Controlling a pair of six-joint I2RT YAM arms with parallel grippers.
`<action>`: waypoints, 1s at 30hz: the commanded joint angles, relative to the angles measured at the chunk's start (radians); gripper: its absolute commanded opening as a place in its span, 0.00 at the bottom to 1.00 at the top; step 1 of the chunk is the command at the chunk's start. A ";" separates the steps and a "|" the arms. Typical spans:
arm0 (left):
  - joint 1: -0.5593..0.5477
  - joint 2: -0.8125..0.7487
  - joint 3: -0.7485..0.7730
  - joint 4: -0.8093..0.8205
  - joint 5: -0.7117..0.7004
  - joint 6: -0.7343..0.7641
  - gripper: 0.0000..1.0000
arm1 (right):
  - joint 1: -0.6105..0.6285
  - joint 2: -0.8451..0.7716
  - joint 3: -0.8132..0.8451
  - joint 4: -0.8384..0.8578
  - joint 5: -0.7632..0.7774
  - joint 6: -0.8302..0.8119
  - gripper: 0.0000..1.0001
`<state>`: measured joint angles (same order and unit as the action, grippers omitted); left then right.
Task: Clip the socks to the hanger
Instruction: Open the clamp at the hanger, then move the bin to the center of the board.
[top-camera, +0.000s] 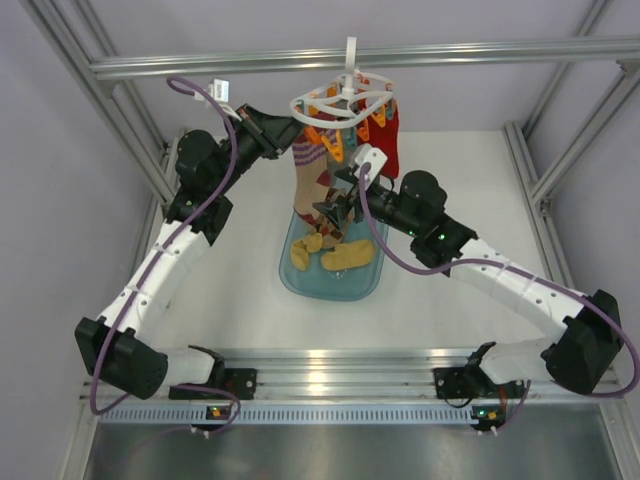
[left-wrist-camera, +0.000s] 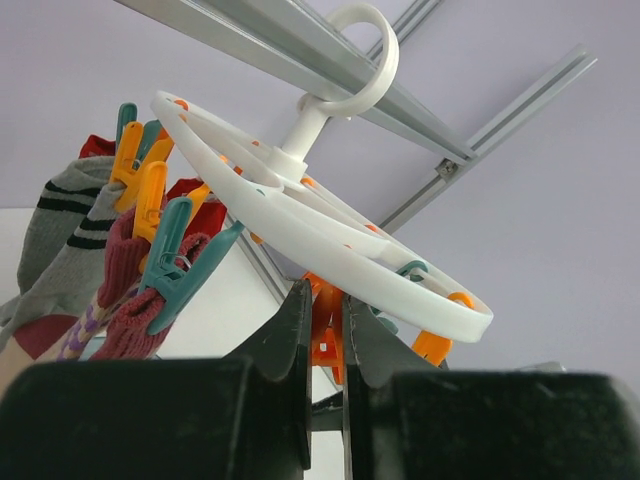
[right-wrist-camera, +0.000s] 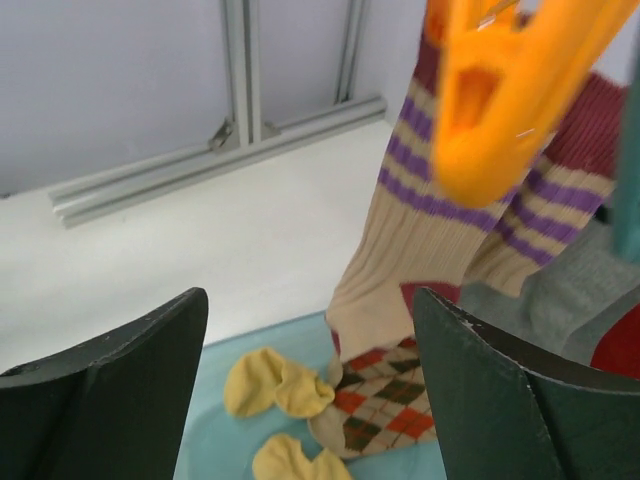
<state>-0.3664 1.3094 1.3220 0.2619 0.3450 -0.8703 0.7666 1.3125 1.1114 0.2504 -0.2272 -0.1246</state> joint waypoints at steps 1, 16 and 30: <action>0.003 0.027 0.006 0.007 -0.040 -0.024 0.00 | -0.019 -0.047 -0.007 -0.174 -0.098 -0.049 0.82; 0.003 0.025 -0.004 0.002 -0.034 -0.009 0.00 | -0.148 0.306 0.059 -0.416 -0.179 -0.348 0.87; 0.003 0.062 0.014 0.004 -0.038 -0.012 0.00 | -0.211 0.569 0.096 -0.054 0.031 0.183 0.77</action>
<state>-0.3576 1.3216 1.3201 0.2707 0.3420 -0.8700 0.5541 1.8130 1.1290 0.1265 -0.2478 -0.0891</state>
